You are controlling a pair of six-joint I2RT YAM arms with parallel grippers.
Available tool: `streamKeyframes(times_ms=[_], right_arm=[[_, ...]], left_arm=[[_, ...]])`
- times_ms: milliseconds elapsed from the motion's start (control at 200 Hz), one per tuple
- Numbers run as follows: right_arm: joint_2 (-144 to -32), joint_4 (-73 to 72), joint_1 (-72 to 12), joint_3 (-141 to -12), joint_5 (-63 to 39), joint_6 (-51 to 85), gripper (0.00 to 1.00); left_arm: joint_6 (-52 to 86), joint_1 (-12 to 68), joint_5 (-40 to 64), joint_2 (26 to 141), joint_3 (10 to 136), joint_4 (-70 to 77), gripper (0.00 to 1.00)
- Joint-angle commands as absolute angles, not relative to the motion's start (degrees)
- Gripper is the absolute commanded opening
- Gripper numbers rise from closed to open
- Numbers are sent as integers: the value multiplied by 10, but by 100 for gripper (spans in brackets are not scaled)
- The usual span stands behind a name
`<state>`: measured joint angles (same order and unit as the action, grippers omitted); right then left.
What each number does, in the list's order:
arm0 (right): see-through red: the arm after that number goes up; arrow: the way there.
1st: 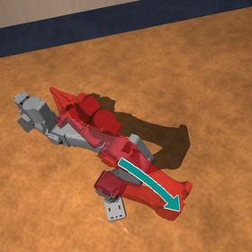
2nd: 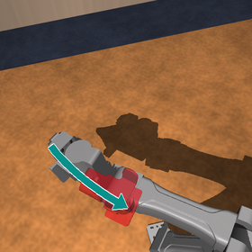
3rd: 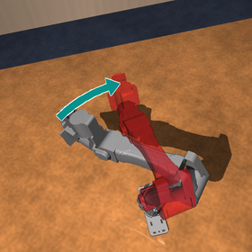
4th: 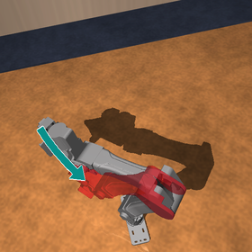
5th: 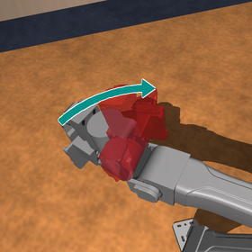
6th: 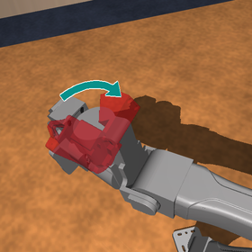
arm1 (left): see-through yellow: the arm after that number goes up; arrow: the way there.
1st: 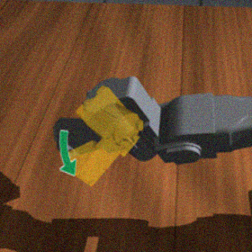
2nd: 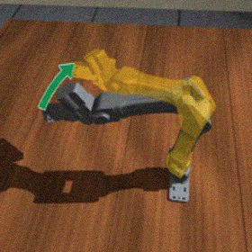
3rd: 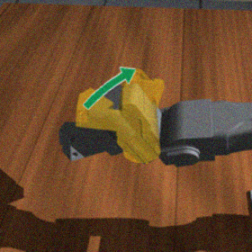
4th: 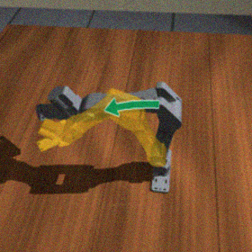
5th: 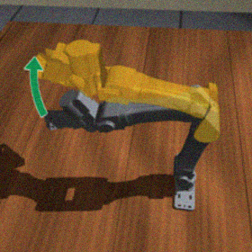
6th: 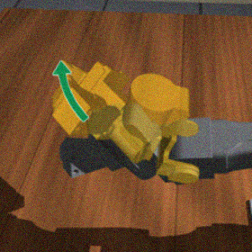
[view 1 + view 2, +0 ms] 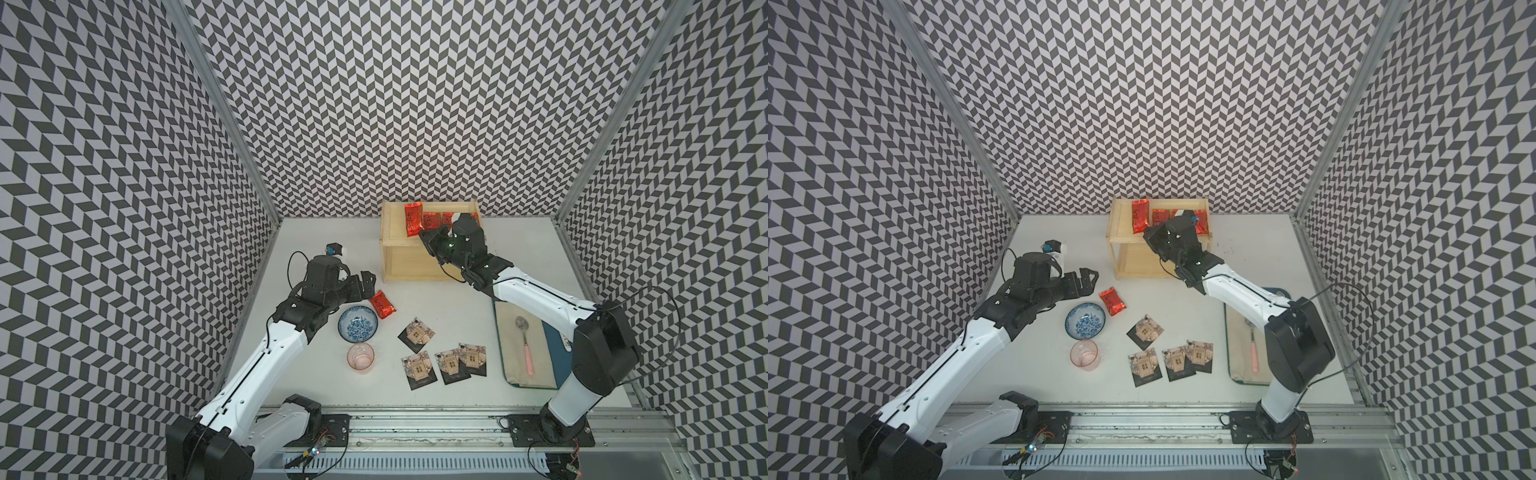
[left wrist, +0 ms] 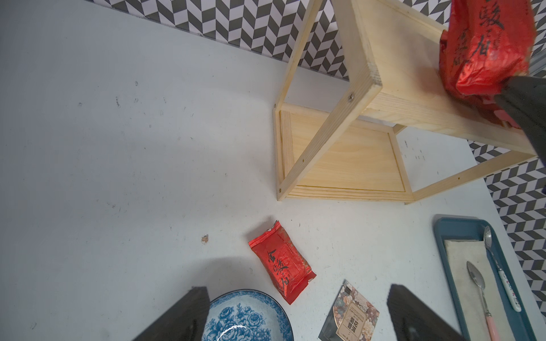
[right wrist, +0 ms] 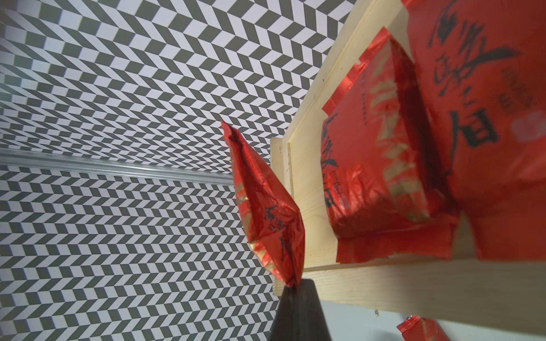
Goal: Place the tea bags on the shelf by color
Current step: Place the tea bag on the shelf.
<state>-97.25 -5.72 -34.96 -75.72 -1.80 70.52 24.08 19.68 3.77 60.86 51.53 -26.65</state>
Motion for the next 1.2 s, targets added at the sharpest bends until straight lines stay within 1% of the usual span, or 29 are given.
streamKeyframes(times_ms=[0, 371, 1056, 1142, 1192], right_arm=[[-984, -73, -350, -779, -23, 697, 0], [-1009, -93, -347, -780, -32, 714, 0], [-1002, -101, -340, -767, -15, 725, 0], [-1004, -108, -340, -767, -20, 725, 4], [-1005, -111, -341, -767, -25, 724, 10]], left_arm=[[238, 193, 38, 606, 515, -266, 99], [238, 193, 33, 607, 515, -271, 99], [238, 193, 31, 612, 515, -275, 99], [238, 193, 31, 614, 515, -275, 99], [238, 193, 31, 614, 515, -274, 99]])
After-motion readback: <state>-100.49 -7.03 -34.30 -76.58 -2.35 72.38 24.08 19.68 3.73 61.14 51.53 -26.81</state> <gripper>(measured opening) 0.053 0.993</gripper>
